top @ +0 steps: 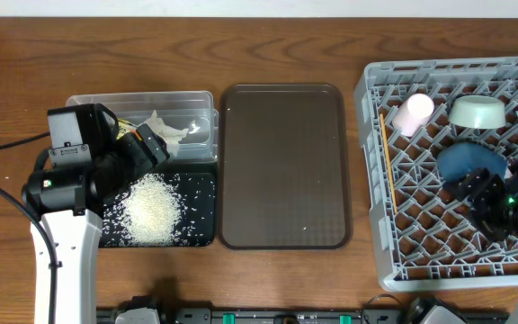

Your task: Sort waste into correct bins and load items into the dishwasher rack

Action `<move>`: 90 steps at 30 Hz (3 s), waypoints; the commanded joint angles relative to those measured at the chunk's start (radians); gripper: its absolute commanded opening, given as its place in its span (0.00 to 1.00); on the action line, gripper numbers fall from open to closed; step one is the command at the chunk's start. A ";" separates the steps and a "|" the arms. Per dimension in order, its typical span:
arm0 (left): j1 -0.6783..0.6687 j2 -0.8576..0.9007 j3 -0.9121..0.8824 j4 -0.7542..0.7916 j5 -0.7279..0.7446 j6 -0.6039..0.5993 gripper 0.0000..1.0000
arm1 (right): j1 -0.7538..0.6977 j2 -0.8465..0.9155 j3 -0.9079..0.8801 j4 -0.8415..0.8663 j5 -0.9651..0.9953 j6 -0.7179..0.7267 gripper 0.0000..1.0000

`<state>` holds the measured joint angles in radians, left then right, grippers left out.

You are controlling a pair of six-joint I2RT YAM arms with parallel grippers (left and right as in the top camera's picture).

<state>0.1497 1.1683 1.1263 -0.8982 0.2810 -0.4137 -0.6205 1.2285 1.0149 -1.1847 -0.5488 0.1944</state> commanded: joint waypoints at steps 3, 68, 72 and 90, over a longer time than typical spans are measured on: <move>0.004 -0.010 0.002 -0.003 -0.013 0.013 0.95 | -0.001 -0.002 0.096 -0.069 -0.248 -0.069 0.71; 0.004 -0.010 0.002 -0.003 -0.013 0.013 0.95 | 0.750 0.334 0.129 0.274 0.514 -0.009 0.34; 0.004 -0.010 0.002 -0.003 -0.013 0.013 0.95 | 0.753 0.396 0.129 0.308 0.515 -0.008 0.07; 0.004 -0.010 0.002 -0.003 -0.013 0.013 0.95 | 0.779 0.419 0.129 0.516 0.514 -0.243 0.01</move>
<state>0.1497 1.1683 1.1263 -0.8978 0.2810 -0.4137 0.1360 1.6279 1.1393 -0.6971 -0.0406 0.1287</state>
